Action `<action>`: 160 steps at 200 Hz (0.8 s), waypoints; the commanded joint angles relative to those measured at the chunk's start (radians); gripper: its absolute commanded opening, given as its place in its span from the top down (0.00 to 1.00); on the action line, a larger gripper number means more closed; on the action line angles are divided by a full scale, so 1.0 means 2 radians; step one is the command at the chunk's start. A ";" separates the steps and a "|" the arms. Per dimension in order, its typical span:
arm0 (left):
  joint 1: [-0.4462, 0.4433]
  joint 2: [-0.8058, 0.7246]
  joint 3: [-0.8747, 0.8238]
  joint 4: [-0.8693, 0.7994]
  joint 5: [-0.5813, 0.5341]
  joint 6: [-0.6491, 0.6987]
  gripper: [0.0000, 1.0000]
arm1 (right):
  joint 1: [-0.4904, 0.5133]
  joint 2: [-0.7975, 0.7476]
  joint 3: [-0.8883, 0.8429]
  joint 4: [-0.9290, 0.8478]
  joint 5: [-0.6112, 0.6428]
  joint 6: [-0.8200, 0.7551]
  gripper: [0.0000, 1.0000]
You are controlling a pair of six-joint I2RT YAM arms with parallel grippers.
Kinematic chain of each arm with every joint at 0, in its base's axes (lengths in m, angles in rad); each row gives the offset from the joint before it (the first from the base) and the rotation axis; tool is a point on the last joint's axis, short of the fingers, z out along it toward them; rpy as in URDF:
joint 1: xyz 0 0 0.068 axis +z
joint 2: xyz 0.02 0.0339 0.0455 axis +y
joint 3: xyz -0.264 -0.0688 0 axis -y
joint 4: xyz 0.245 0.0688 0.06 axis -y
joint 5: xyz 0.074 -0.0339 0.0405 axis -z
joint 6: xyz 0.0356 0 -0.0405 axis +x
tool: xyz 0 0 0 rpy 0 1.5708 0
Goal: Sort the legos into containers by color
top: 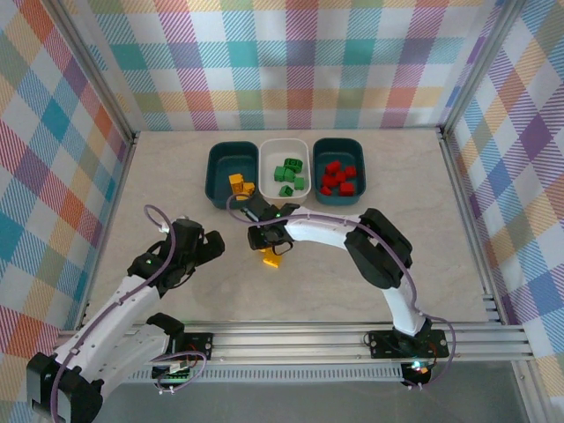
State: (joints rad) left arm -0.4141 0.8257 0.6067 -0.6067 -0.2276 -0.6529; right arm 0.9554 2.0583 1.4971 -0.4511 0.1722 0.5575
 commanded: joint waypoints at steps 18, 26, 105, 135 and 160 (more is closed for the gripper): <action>0.008 -0.014 0.009 -0.035 0.080 -0.063 0.00 | 0.001 -0.053 0.068 -0.032 -0.002 -0.035 0.68; 0.008 -0.021 -0.004 -0.036 0.093 -0.075 0.00 | 0.001 -0.054 0.080 -0.042 0.003 -0.043 0.68; 0.008 -0.110 -0.105 -0.027 0.136 -0.157 0.00 | -0.058 -0.009 0.158 -0.041 -0.045 -0.079 0.69; 0.009 -0.087 -0.098 -0.003 0.112 -0.161 0.00 | -0.083 0.044 0.225 -0.038 -0.078 -0.086 0.69; 0.012 -0.038 -0.076 0.020 0.100 -0.153 0.00 | -0.097 0.103 0.304 -0.062 -0.093 -0.099 0.68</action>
State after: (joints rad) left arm -0.4091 0.6796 0.4049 -0.6243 0.0074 -0.9539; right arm 0.7757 2.1761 1.9888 -0.5362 0.0494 0.4019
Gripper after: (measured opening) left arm 0.997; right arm 0.415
